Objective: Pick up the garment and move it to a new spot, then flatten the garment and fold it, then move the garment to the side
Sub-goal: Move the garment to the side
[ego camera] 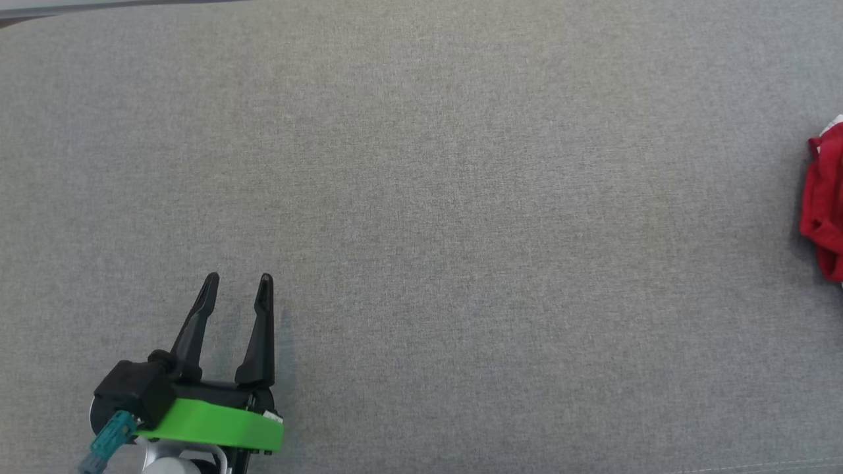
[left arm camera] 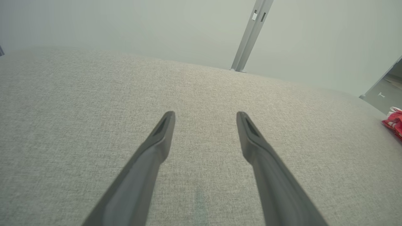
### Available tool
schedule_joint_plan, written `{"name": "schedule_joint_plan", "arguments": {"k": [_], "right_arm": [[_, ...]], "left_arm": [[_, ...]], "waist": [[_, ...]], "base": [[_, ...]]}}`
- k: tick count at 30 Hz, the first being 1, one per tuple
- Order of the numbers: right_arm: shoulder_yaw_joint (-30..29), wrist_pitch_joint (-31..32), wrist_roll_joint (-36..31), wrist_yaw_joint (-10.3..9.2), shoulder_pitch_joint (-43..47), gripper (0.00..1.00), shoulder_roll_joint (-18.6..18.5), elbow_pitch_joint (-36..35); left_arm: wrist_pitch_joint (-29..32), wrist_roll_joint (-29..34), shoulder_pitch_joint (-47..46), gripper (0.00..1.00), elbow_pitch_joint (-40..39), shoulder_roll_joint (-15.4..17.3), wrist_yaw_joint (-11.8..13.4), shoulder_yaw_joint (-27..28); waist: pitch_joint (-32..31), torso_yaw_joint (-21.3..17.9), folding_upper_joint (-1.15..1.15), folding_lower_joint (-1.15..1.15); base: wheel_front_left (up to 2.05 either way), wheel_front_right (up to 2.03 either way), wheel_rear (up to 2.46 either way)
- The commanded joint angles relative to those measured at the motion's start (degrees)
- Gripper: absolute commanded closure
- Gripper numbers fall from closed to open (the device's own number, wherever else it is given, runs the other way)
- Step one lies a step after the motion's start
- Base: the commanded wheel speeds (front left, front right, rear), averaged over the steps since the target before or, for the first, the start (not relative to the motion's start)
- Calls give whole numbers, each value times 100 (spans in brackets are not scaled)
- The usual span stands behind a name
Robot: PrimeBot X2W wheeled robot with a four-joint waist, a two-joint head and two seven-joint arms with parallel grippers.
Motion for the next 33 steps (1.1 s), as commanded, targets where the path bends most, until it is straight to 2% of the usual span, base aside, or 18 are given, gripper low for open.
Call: {"name": "schedule_joint_plan", "arguments": {"k": [1,5,8,16,18,22,23,28,33], "right_arm": [[55,-281,107,-4,58,0,-5,-114],[168,-1340,166,-4,216,0,222,-685],[151,-1975,108,-4,526,0,532,-1095],[5,-3213,-391,-4,1832,0,1662,-1795],[119,-3647,-628,-6,2262,0,2065,-1654],[191,-4264,-914,-6,2648,0,2586,-1274],[191,-4264,-914,-6,2648,0,2586,-1274],[81,-4904,-1263,-5,2953,0,3072,-710],[-95,-5125,-1419,-7,3161,0,3467,-218]], "left_arm": [[-19,26,89,0,14,48,21,28],[-18,-48,228,0,84,84,49,74],[-20,-91,348,0,196,126,63,143],[-44,-232,616,0,444,239,121,392],[-53,-274,681,0,512,253,131,500],[-64,-265,722,0,642,242,98,556],[-64,-265,722,0,642,242,98,556],[-68,-235,661,0,804,155,23,576],[-67,-138,655,0,974,99,7,592]], "waist": [[-208,-70,0,0],[-524,-55,0,0],[-759,9,0,0],[-1259,249,0,0],[-1363,310,0,0],[-1501,423,0,0],[-1501,423,0,0],[-1596,591,0,0],[-1767,710,0,0]], "base": [[0,0,0],[0,0,0],[0,0,0],[0,0,0],[0,0,0],[0,0,0],[0,0,0],[0,0,0],[0,0,0]]}}
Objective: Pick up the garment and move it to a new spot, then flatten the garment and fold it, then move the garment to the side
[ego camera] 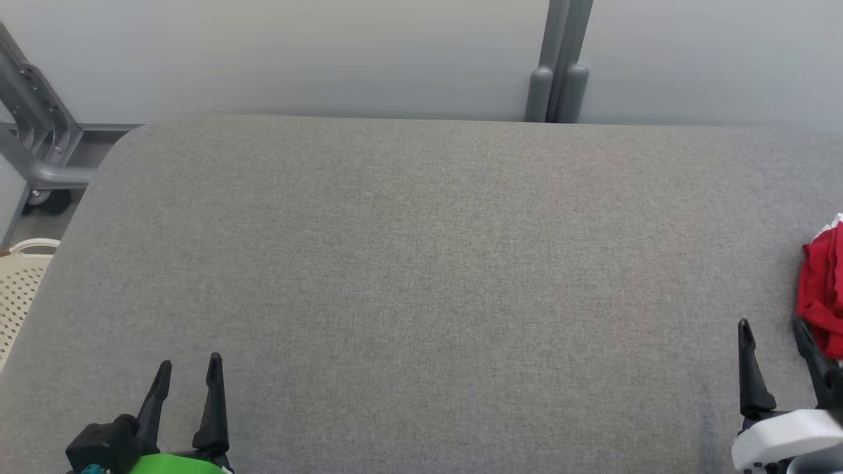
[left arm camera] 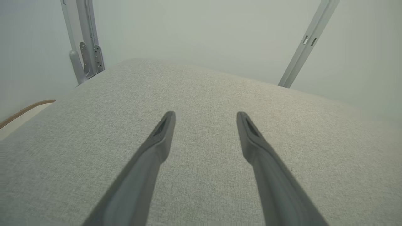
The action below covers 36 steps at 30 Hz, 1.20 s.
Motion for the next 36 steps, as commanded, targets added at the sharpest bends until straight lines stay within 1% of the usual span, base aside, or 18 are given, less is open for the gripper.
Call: {"name": "schedule_joint_plan", "arguments": {"k": [1,4,6,8,15,20,22,25,36], "right_arm": [[-108,-57,-62,-9,100,0,80,100],[-232,-91,-67,-9,187,0,285,364],[-310,-96,-152,-10,229,0,330,531],[-273,-89,-407,-9,239,0,330,656],[-524,-93,-879,-9,203,0,492,571],[-875,-92,-1295,-9,153,0,622,411],[-891,-91,-1417,-9,135,0,647,363],[-890,-90,-1476,-9,114,0,660,333],[-830,-90,-1154,-9,55,0,668,322]], "left_arm": [[-26,51,0,0,38,-12,-15,42],[-27,140,85,0,144,-18,-13,86],[-27,171,141,0,175,-36,-26,123],[-27,207,156,0,198,-37,-54,154],[-28,267,183,0,301,-62,-139,241],[-28,283,65,0,408,-117,-227,253],[-28,303,34,0,447,-136,-258,278],[-28,333,21,0,493,-168,-285,315],[-28,419,35,0,539,-224,-345,496]], "waist": [[-137,84,0,0],[-245,67,0,0],[-278,41,0,0],[-304,13,0,0],[-348,-79,0,0],[-367,-145,0,0],[-373,-206,0,0],[-384,-296,0,0],[-415,-499,0,0]], "base": [[0,0,0],[0,0,0],[0,0,0],[0,0,0],[0,0,0],[0,0,0],[0,0,0],[0,0,0],[0,0,0]]}}
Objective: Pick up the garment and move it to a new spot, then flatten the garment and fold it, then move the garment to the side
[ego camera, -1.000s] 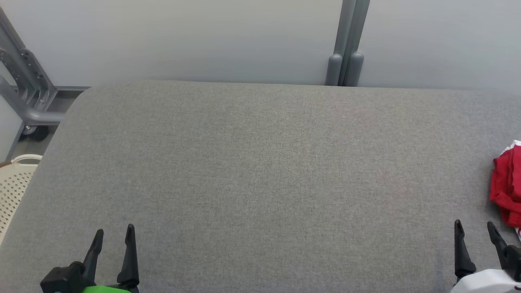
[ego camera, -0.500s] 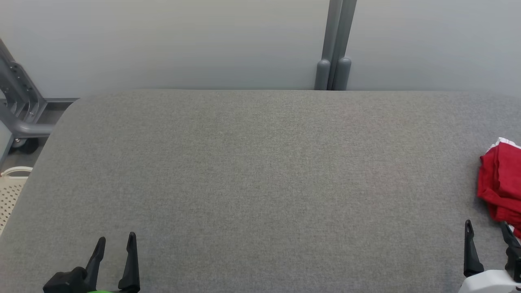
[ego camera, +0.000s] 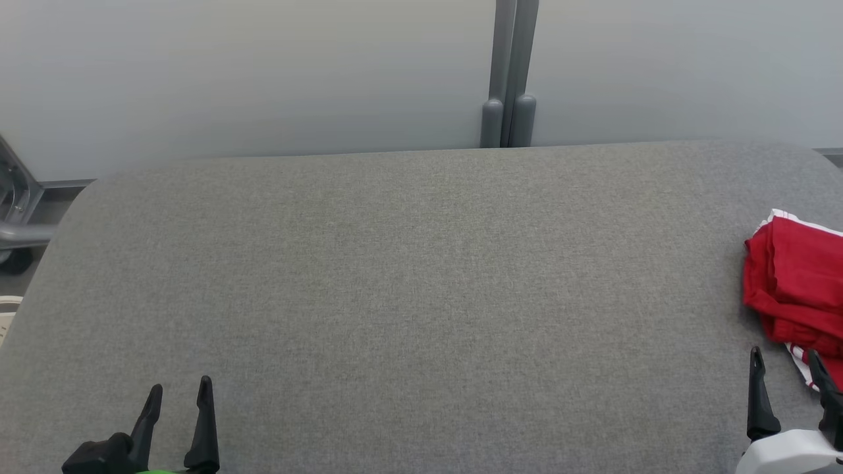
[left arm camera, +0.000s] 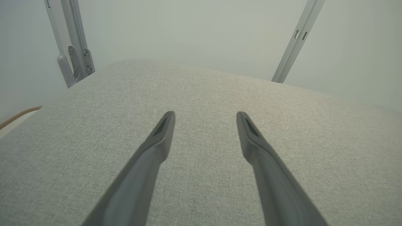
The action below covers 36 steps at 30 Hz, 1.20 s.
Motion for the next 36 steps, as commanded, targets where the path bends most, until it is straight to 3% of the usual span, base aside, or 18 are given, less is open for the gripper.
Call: {"name": "schedule_joint_plan", "arguments": {"k": [1,34,35,36], "right_arm": [[-9,-16,32,-8,-58,0,-5,-8],[209,-3,34,-1,-63,0,-1,-33],[211,7,13,1,23,100,56,75],[213,7,14,1,24,100,62,107]], "left_arm": [[-27,34,-62,0,24,-28,-27,32],[-6,110,-80,0,68,-110,-111,133],[20,78,43,100,144,-135,-94,99],[27,76,46,100,166,-141,-95,96]], "waist": [[3,-13,0,0],[19,-37,0,0],[20,-37,0,0],[22,-37,0,0]], "base": [[0,0,0],[0,0,0],[0,0,0],[0,0,0]]}}
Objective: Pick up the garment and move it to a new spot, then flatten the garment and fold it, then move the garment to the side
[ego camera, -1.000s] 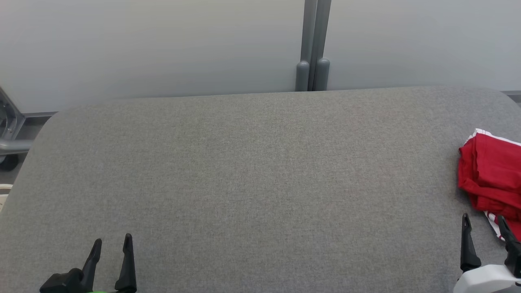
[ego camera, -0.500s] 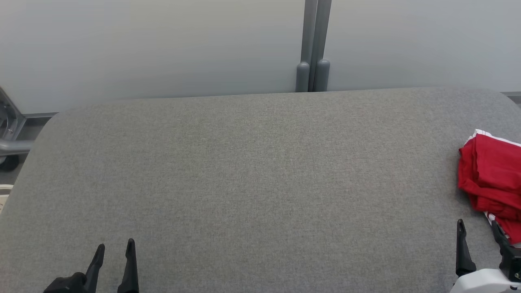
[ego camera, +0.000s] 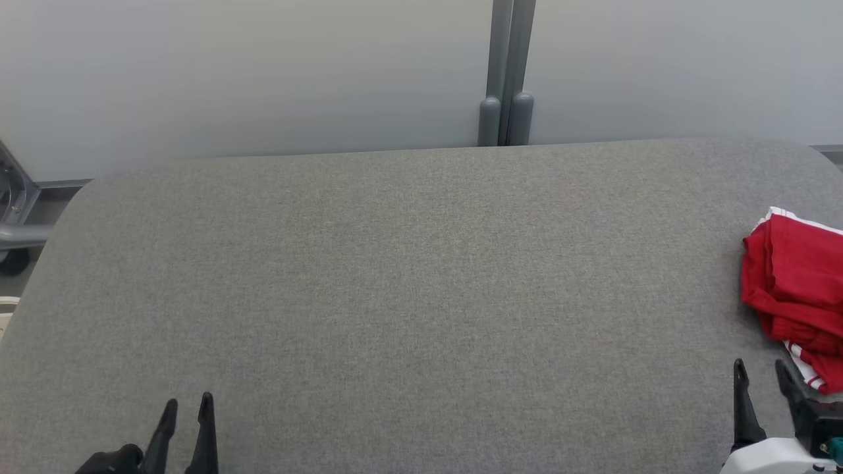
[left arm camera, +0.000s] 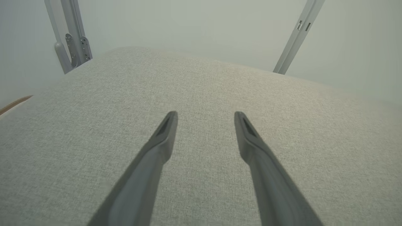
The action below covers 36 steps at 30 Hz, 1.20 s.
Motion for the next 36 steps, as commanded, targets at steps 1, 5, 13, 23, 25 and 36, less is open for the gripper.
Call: {"name": "schedule_joint_plan", "arguments": {"k": [1,5,13,23,25,36], "right_arm": [[2,2,3,0,5,100,14,42],[-27,126,249,0,-61,100,75,259],[53,347,1173,-1,-168,100,59,231],[210,567,2363,-1,-267,100,38,143],[233,613,2582,-2,-291,100,34,134],[342,862,3698,-2,-422,100,14,94]], "left_arm": [[2,-3,10,100,40,-12,0,-6],[71,-200,-27,100,189,-85,-3,-3],[270,-846,-159,100,146,-142,-12,80],[519,-1681,-325,100,86,-216,-25,181],[565,-1840,-358,100,75,-229,-28,199],[808,-2634,-518,100,18,-299,-41,294]], "waist": [[1,0,0,0],[5,-4,0,0],[17,-16,0,0],[36,-32,0,0],[39,-35,0,0],[59,-53,0,0]], "base": [[0,0,0],[0,0,0],[0,0,0],[0,0,0],[0,0,0],[0,0,0]]}}
